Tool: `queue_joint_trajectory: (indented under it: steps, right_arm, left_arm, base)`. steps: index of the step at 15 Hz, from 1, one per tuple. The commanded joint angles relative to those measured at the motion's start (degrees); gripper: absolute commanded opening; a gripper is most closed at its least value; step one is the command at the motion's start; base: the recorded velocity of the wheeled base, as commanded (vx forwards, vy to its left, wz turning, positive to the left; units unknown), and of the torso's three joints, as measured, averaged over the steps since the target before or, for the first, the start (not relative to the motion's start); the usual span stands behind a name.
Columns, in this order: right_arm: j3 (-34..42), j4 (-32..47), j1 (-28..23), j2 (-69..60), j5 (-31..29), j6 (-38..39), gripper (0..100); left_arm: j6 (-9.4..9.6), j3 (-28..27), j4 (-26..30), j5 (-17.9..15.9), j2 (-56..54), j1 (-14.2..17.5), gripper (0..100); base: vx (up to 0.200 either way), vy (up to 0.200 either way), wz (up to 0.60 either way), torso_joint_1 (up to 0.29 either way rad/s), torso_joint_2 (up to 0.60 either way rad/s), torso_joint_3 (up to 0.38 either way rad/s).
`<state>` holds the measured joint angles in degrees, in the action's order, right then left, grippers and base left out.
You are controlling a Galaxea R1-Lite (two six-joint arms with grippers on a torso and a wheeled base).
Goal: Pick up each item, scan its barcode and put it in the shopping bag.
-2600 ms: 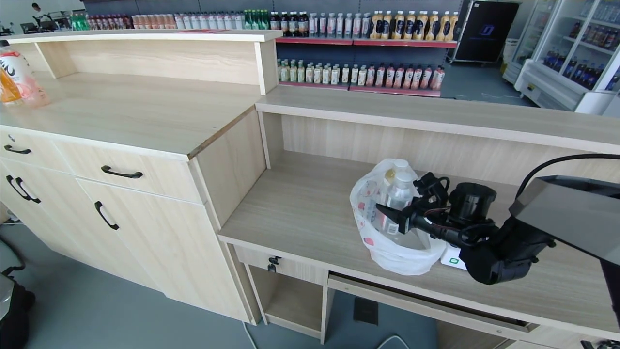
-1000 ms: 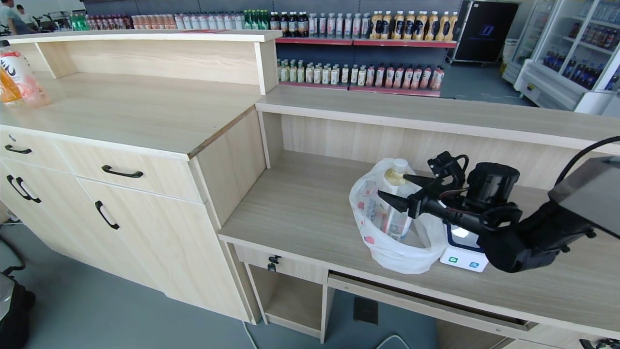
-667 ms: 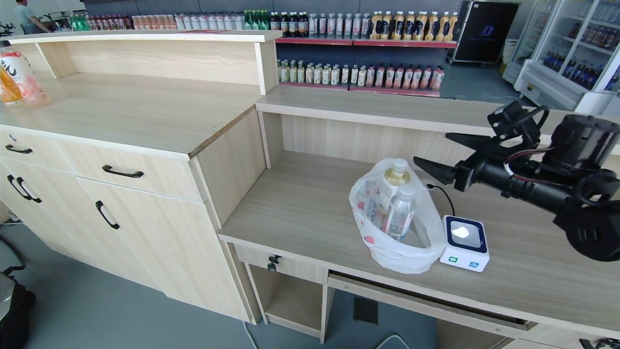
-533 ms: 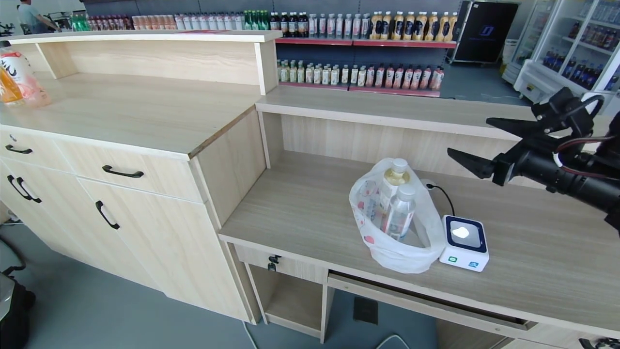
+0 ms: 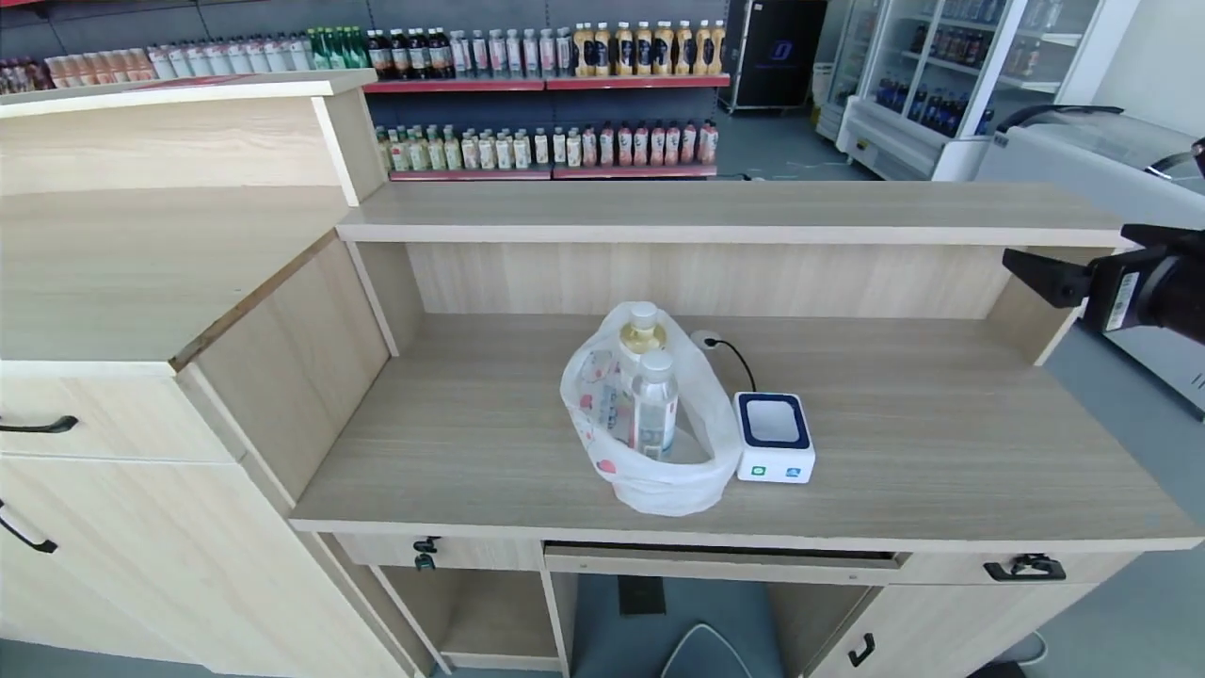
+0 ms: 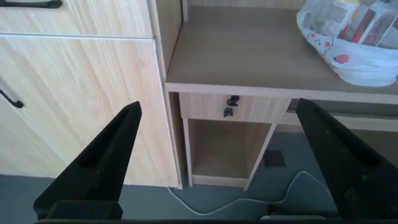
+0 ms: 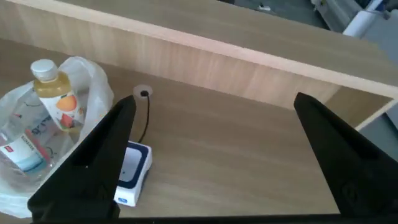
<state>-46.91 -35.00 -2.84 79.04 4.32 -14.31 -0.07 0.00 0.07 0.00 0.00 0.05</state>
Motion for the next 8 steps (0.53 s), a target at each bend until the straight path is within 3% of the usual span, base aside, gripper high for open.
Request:
queue_joint_trajectory:
  steps: [1,3,6,8]
  right_arm:
    - [3.23,-0.16,-0.24,-4.34,-0.98,3.33,100]
    - [12.72,-1.65,-0.68,-8.82,-2.56,8.86,100]
    - [28.36,-1.56,-0.85,-21.48,-7.74,9.13,100]
    - [37.15,-1.3,-0.76,-30.62,-7.83,9.21,100]
  left_arm:
    - [-0.01,0.0,0.01,0.0,0.09,0.04,100]
    - [-0.01,0.0,0.01,0.0,0.09,0.04,100]
    - [-0.01,0.0,0.01,0.0,0.09,0.04,100]
    - [-0.01,0.0,0.01,0.0,0.09,0.04,100]
  base:
    - [0.0,0.0,0.0,0.0,0.0,0.0]
    - [0.0,0.0,0.0,0.0,0.0,0.0]
    - [0.0,0.0,0.0,0.0,0.0,0.0]
    - [0.0,0.0,0.0,0.0,0.0,0.0]
